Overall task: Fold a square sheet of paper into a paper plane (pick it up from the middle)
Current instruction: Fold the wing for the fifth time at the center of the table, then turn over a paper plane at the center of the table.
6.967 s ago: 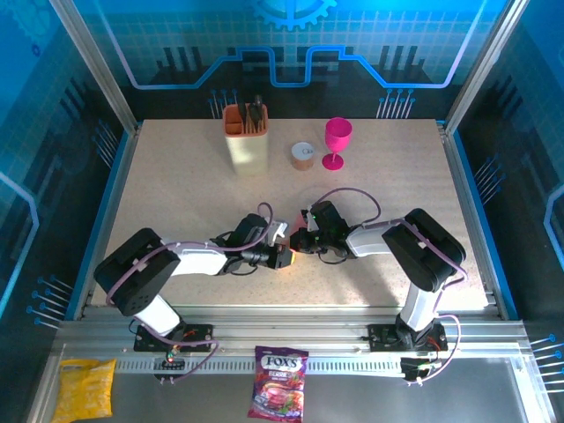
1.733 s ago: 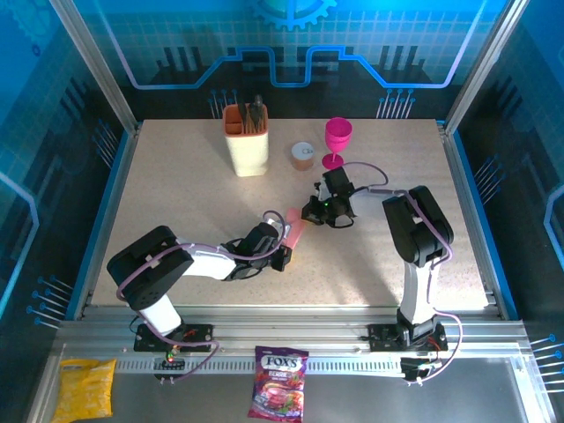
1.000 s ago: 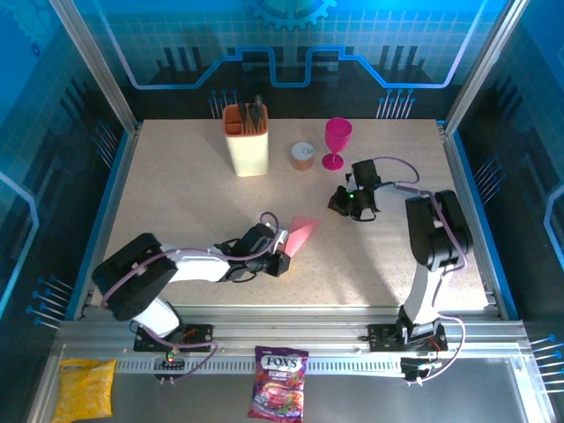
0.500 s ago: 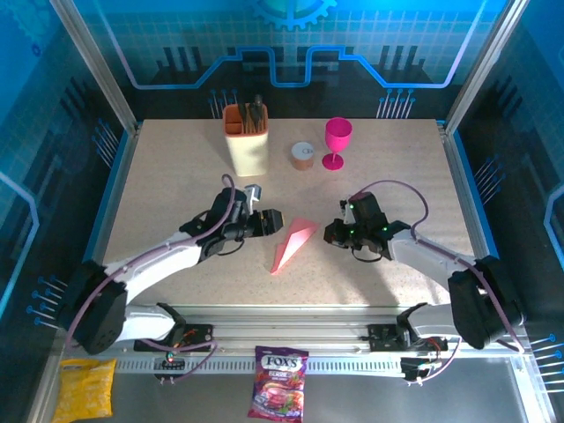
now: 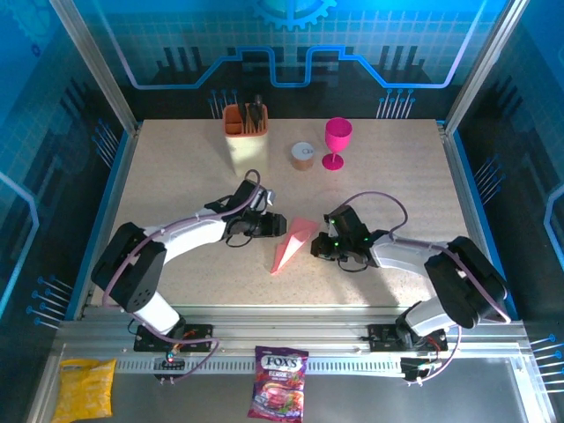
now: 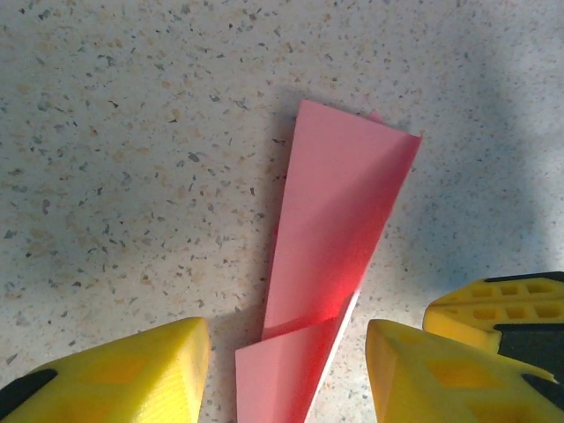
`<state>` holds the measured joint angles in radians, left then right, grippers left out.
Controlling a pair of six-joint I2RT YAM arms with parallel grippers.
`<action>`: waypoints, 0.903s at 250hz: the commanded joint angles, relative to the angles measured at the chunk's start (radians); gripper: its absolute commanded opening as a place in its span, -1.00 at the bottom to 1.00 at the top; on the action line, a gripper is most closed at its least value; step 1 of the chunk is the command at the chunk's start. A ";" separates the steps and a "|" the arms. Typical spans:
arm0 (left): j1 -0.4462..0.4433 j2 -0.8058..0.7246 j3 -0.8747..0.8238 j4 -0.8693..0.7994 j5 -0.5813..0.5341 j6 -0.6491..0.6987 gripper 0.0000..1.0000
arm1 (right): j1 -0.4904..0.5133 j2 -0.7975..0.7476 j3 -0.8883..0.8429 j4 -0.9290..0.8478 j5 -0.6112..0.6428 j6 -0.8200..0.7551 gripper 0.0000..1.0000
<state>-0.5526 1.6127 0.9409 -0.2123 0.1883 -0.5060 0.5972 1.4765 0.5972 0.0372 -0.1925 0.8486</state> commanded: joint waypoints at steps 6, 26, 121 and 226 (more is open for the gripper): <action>0.004 0.058 0.065 -0.044 -0.005 0.052 0.01 | 0.013 0.033 -0.020 0.070 0.006 0.021 -1.00; 0.002 0.098 0.089 -0.048 0.000 0.063 -0.03 | 0.014 0.052 -0.020 0.080 0.008 0.021 -1.00; -0.031 0.256 0.216 -0.082 0.039 0.092 -0.06 | 0.012 0.142 -0.021 0.153 -0.015 0.029 -1.00; -0.093 0.271 0.213 -0.062 0.076 0.076 -0.36 | 0.012 0.196 -0.042 0.210 -0.032 0.046 -1.00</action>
<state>-0.6369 1.8969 1.1641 -0.2646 0.2367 -0.4347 0.5941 1.5986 0.5827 0.1780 -0.2165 0.8761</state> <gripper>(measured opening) 0.363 0.061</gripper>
